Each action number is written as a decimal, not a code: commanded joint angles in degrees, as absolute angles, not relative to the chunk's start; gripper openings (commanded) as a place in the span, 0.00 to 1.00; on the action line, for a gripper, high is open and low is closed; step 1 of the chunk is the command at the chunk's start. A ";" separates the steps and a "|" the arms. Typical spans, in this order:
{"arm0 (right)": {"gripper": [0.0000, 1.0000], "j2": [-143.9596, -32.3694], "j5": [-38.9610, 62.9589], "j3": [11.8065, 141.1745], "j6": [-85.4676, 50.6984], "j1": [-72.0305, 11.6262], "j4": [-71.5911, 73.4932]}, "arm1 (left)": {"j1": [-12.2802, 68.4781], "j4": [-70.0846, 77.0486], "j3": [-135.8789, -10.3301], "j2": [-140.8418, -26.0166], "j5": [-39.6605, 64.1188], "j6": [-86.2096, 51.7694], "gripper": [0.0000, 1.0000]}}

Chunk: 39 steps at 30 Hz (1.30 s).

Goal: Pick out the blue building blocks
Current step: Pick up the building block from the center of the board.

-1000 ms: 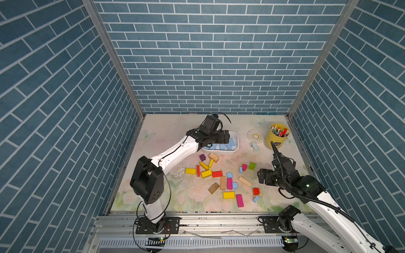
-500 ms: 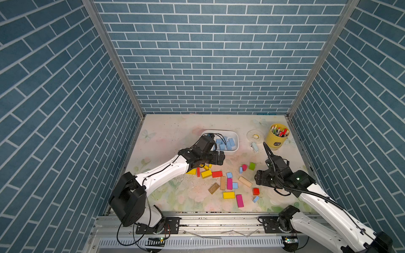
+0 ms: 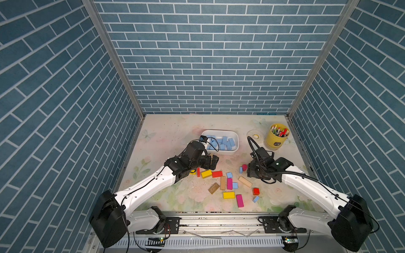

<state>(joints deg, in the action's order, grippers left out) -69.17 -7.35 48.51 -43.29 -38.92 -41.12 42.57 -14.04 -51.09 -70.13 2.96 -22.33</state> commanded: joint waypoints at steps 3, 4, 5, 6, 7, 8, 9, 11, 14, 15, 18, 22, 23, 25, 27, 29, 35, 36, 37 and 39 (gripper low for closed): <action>0.65 -77.02 -11.79 54.50 -45.00 -41.72 -39.81 | 42.28 -12.22 -49.09 -67.49 2.60 -20.20 0.99; 0.63 -78.46 -12.07 55.31 -45.00 -42.11 -39.81 | 42.29 -11.52 -48.44 -66.73 2.55 -20.14 0.99; 0.61 -79.73 -12.17 55.96 -45.00 -42.41 -39.69 | 42.29 -10.89 -47.89 -65.93 2.48 -20.17 0.99; 0.59 -80.69 -12.17 56.44 -45.00 -42.54 -39.56 | 42.26 -10.49 -47.52 -65.25 2.40 -20.05 0.99; 0.57 -81.71 -12.28 56.76 -45.00 -42.67 -39.40 | 42.23 -10.22 -47.26 -64.74 2.29 -20.07 0.99; 0.55 -82.68 -12.59 57.08 -44.87 -42.70 -39.21 | 42.27 -10.06 -47.03 -64.26 2.29 -20.04 0.99; 0.53 -83.61 -12.94 57.34 -44.83 -42.80 -39.19 | 42.28 -9.94 -46.86 -63.83 2.35 -19.90 0.99; 0.49 -85.33 -13.44 57.77 -44.58 -42.89 -39.11 | 42.28 -10.12 -46.76 -63.31 2.12 -19.80 0.99; 0.45 -87.36 -12.93 58.16 -43.99 -42.89 -38.56 | 42.27 -10.56 -46.76 -63.28 1.92 -20.29 0.99; 0.44 -87.89 -12.71 58.18 -43.81 -42.88 -38.21 | 42.28 -10.43 -46.63 -63.33 1.85 -20.55 0.99; 0.43 -89.73 -11.40 58.57 -43.19 -42.91 -36.98 | 42.28 -9.47 -46.18 -63.58 1.95 -21.59 0.99; 0.41 -92.44 -10.96 59.06 -42.15 -42.88 -35.97 | 42.30 -9.24 -46.98 -64.33 2.12 -22.29 0.99; 0.40 -92.86 -10.94 59.07 -41.89 -42.87 -35.68 | 42.27 -9.41 -47.34 -64.59 2.11 -22.37 0.99; 0.38 -93.70 -10.86 58.83 -41.45 -42.89 -34.60 | 42.27 -9.81 -47.87 -65.23 2.11 -22.44 0.99; 0.36 -94.64 -10.57 58.93 -40.98 -42.88 -33.97 | 42.28 -10.18 -48.39 -65.82 1.94 -22.55 0.99; 0.33 -95.42 -10.13 59.18 -40.46 -42.89 -33.72 | 42.28 -10.09 -48.64 -66.36 2.02 -22.70 0.99; 0.19 -96.28 -9.40 59.34 -39.77 -42.89 -33.32 | 42.23 -9.19 -48.34 -67.17 2.22 -23.26 0.99; 0.17 -96.25 -9.54 59.38 -39.73 -42.82 -33.41 | 42.28 -9.16 -48.31 -67.29 2.20 -23.24 0.99; 0.16 -96.18 -9.48 59.40 -39.60 -42.89 -33.38 | 42.28 -9.22 -48.35 -67.41 2.20 -23.20 0.99; 0.13 -95.98 -9.32 59.37 -39.38 -42.87 -33.42 | 42.21 -9.18 -48.51 -67.74 2.20 -23.20 0.99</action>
<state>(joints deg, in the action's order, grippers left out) -95.31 -10.02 58.78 -39.62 -42.70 -33.28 42.50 -10.31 -47.00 -67.11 2.57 -22.92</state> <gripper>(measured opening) 0.170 0.994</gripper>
